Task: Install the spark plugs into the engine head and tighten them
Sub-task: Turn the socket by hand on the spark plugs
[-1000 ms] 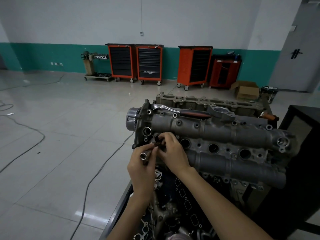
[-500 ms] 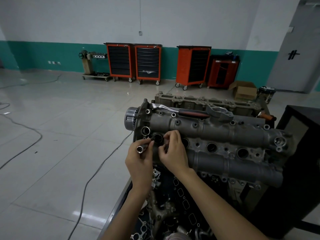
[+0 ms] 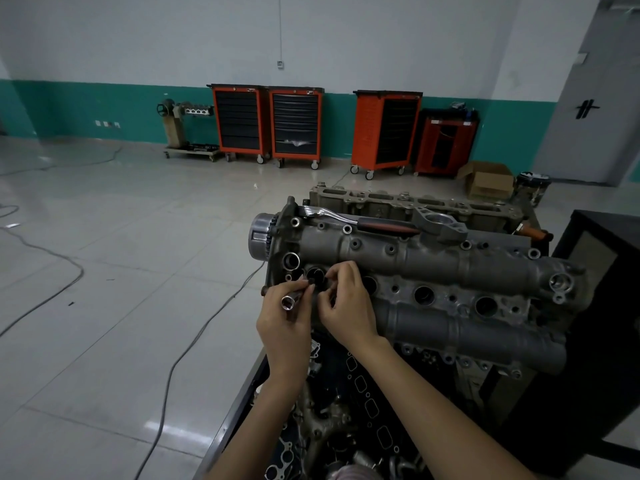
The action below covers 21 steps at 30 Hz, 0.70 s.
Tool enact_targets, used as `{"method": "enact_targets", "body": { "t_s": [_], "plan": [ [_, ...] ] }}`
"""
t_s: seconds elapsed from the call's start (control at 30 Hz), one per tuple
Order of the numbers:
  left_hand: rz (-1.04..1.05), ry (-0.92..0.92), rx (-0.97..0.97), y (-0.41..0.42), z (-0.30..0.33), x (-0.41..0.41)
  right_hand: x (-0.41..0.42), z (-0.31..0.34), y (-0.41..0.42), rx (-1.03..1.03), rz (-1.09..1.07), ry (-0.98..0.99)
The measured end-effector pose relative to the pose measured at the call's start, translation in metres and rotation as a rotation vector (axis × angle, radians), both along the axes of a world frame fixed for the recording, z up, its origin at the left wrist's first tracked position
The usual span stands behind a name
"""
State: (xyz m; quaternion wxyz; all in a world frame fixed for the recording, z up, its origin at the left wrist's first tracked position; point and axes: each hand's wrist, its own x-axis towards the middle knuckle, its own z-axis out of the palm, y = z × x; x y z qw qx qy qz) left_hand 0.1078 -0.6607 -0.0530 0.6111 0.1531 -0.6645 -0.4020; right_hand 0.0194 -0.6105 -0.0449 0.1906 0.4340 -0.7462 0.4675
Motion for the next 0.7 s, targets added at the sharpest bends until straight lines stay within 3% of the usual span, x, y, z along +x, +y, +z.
{"method": "enact_targets", "body": {
  "t_s": [0.7],
  "plan": [
    [0.032,-0.095,-0.151,0.0061,-0.0028,0.0017,0.0003,0.0,-0.0001,0.087,0.006,-0.012]
  ]
}}
